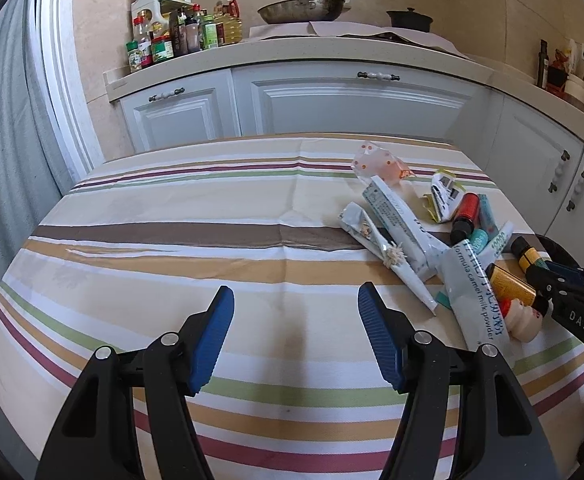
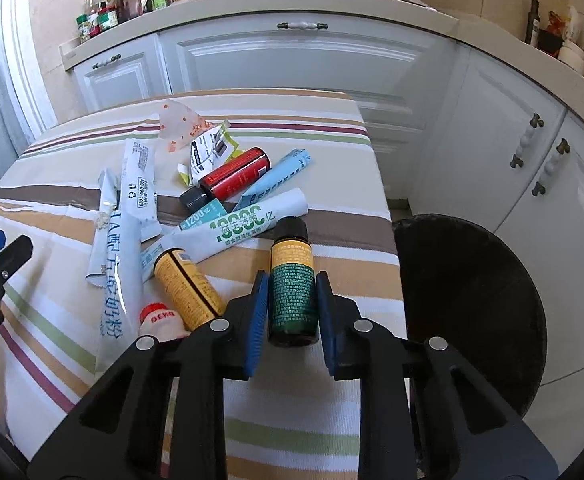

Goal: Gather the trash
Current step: 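Carry the green can over the bin with the right gripper while the left gripper grasps the milk powder packet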

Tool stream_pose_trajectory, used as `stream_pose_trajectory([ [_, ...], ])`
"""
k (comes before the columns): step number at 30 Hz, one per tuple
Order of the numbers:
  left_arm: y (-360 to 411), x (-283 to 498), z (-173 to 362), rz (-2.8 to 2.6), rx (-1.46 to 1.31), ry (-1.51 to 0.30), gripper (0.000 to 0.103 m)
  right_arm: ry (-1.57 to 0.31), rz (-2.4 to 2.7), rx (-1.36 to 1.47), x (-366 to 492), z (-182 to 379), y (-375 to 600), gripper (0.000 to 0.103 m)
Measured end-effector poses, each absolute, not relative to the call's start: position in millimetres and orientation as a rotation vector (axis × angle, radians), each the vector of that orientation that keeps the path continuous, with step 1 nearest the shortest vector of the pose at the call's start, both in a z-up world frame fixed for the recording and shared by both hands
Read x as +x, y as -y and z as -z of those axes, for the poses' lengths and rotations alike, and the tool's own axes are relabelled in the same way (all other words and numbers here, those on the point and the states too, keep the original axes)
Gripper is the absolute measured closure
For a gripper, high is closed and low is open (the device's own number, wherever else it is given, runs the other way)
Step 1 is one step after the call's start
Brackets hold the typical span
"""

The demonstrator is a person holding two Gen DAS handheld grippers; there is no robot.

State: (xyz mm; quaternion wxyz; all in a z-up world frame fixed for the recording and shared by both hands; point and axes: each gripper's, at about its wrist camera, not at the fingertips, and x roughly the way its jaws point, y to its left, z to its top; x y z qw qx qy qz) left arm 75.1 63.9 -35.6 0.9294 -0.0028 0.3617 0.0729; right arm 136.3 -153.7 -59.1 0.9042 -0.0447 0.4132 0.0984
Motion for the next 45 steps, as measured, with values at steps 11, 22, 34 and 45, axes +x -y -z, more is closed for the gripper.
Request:
stream_pose_trajectory([
  [11, -24.0, 67.7, 34.8, -0.055, 0.014, -0.744, 0.04, -0.763, -0.136, -0.04, 99.2, 40.1, 186.1, 0.08],
  [22, 21.7, 73.5, 45.7, 0.02, 0.023, -0.796, 0.04, -0.743, -0.063, 0.017, 79.7, 40.4, 235.2, 0.08],
  [34, 35.8, 82.5, 57.3, 0.033, 0.052, -0.834, 0.056, -0.755, -0.048, 0.054, 76.9, 49.8, 255.8, 0.08],
  [45, 36.3, 68.9, 55.2, 0.059, 0.102, -0.802, 0.072, -0.747, -0.053, 0.052, 72.7, 47.2, 251.8, 0.08],
])
